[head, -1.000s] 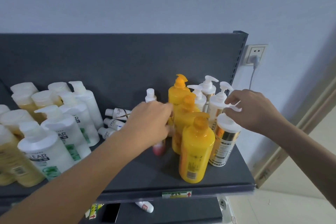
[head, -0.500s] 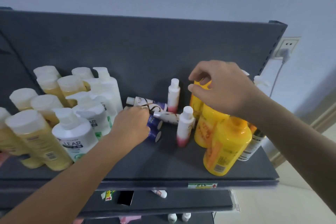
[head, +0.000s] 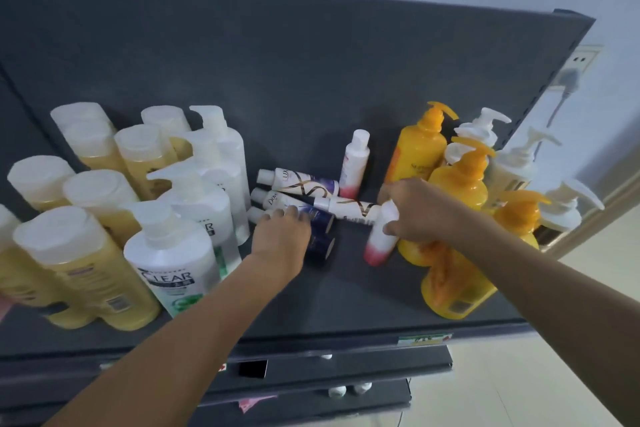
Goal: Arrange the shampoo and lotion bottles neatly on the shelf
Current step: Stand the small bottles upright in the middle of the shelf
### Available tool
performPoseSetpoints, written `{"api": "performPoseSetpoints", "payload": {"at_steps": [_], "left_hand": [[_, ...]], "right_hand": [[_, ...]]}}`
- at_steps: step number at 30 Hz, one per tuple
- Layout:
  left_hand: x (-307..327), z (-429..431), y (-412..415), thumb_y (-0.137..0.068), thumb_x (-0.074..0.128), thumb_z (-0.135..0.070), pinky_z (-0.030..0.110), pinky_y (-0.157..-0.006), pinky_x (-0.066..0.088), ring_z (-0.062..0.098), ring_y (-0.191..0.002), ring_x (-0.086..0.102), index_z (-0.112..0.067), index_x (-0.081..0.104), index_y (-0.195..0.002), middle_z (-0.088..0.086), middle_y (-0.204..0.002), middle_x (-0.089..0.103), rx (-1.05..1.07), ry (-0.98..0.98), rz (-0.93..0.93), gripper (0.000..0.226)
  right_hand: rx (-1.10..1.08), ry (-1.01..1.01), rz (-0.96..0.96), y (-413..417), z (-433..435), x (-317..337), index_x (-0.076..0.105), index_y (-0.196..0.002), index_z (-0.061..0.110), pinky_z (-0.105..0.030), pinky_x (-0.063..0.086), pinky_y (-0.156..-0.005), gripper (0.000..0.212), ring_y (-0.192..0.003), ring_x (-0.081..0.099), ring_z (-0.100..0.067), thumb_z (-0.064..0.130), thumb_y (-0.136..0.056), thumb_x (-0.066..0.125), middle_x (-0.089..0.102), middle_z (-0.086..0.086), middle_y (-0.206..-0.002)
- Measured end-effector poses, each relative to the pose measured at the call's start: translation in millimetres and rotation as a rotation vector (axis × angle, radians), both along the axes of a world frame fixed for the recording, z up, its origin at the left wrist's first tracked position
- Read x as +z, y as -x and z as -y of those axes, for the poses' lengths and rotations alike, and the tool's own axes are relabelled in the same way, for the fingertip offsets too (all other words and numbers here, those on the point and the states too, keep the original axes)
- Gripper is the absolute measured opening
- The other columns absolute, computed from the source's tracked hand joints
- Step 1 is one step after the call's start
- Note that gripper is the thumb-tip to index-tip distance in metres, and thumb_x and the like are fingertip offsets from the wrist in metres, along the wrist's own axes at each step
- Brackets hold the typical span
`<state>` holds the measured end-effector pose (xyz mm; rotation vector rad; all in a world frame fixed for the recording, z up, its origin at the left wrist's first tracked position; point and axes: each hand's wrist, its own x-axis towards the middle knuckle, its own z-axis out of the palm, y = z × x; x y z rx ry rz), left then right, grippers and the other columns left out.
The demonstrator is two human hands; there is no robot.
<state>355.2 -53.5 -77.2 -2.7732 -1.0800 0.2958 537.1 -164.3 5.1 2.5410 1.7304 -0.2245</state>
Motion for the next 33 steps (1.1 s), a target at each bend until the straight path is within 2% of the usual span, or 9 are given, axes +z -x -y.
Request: {"api": "performPoseSetpoints", "payload": {"at_steps": [7,11,14,18,20,22,27,30,33], "left_hand": [[-1.4,-8.3,-6.9,-0.089,0.061,-0.009,0.04,-0.1,0.041,0.034,-0.13,0.042,-0.007,0.039,-0.141,0.016,-0.141,0.042,-0.043,-0.054,-0.073,0.056],[-7.5,-14.0,-2.0,-0.091,0.059,-0.009,0.042,-0.104,0.038,0.034,-0.132,0.045,-0.01,0.029,-0.149,0.013,-0.144,0.047,-0.101,-0.018,-0.088,0.065],[-6.7,-14.1,2.2,-0.091,0.063,-0.015,0.041,-0.102,0.038,0.031,-0.127,0.051,-0.012,0.036,-0.144,0.01,-0.14,0.052,-0.202,-0.035,-0.094,0.06],[-12.2,-1.2,6.3,-0.095,0.062,-0.034,0.04,-0.099,0.037,0.028,-0.123,0.053,-0.014,0.042,-0.138,0.006,-0.131,0.056,-0.303,0.088,-0.018,0.052],[-12.5,1.4,10.6,-0.094,0.062,-0.048,0.04,-0.098,0.037,0.029,-0.121,0.055,-0.014,0.044,-0.136,0.007,-0.129,0.057,-0.261,0.211,-0.006,0.057],[-8.8,1.2,16.7,-0.089,0.068,-0.051,0.041,-0.097,0.039,0.032,-0.121,0.056,-0.013,0.044,-0.136,0.009,-0.13,0.057,-0.176,0.298,-0.063,0.065],[1.3,2.1,28.7,-0.086,0.076,-0.042,0.038,-0.088,0.048,0.032,-0.116,0.061,-0.012,0.055,-0.125,0.01,-0.128,0.059,-0.088,0.34,-0.145,0.054],[19.9,3.4,29.9,-0.082,0.075,-0.05,0.035,-0.081,0.048,0.03,-0.108,0.063,-0.016,0.062,-0.119,0.007,-0.122,0.062,-0.078,0.366,-0.124,0.052],[50.1,4.6,30.0,-0.073,0.076,-0.06,0.032,-0.066,0.047,0.026,-0.092,0.066,-0.022,0.069,-0.104,0.003,-0.104,0.066,-0.094,0.272,-0.05,0.049]], "right_hand": [[0.069,0.142,-0.046,5.3,14.2,18.7,0.063,-0.113,0.021,-0.036,0.055,-0.08,0.038,-0.1,0.06,-0.02,0.022,-0.08,0.082,0.059,0.005,-0.105],[0.067,0.178,-0.064,9.3,28.3,21.3,0.064,-0.108,0.023,-0.035,0.054,-0.078,0.035,-0.094,0.059,-0.017,0.019,-0.077,0.08,0.06,0.007,-0.102],[0.074,0.21,-0.029,9.9,35.4,22.6,0.063,-0.104,0.024,-0.034,0.053,-0.074,0.03,-0.091,0.059,-0.015,0.016,-0.078,0.077,0.061,0.006,-0.101],[0.058,0.238,-0.007,8.1,39.7,22.8,0.063,-0.107,0.024,-0.033,0.053,-0.074,0.033,-0.092,0.06,-0.017,0.017,-0.078,0.078,0.061,0.005,-0.104],[0.056,0.228,-0.01,6.7,40.4,21.4,0.064,-0.107,0.024,-0.031,0.051,-0.07,0.034,-0.09,0.06,-0.016,0.018,-0.077,0.079,0.06,0.006,-0.102],[0.056,0.21,-0.022,5.8,40.5,19.7,0.064,-0.106,0.025,-0.03,0.049,-0.068,0.033,-0.089,0.059,-0.015,0.02,-0.077,0.079,0.06,0.007,-0.1],[0.064,0.195,-0.017,4.0,42.3,16.7,0.063,-0.106,0.024,-0.031,0.048,-0.068,0.032,-0.09,0.058,-0.017,0.021,-0.078,0.079,0.058,0.007,-0.099],[0.071,0.181,-0.015,3.4,43.5,15.7,0.063,-0.106,0.025,-0.031,0.049,-0.07,0.032,-0.091,0.058,-0.017,0.021,-0.078,0.078,0.059,0.007,-0.101],[0.073,0.148,-0.024,2.3,44.8,15.4,0.064,-0.106,0.028,-0.026,0.044,-0.063,0.033,-0.088,0.057,-0.014,0.024,-0.077,0.08,0.057,0.01,-0.096]]}}
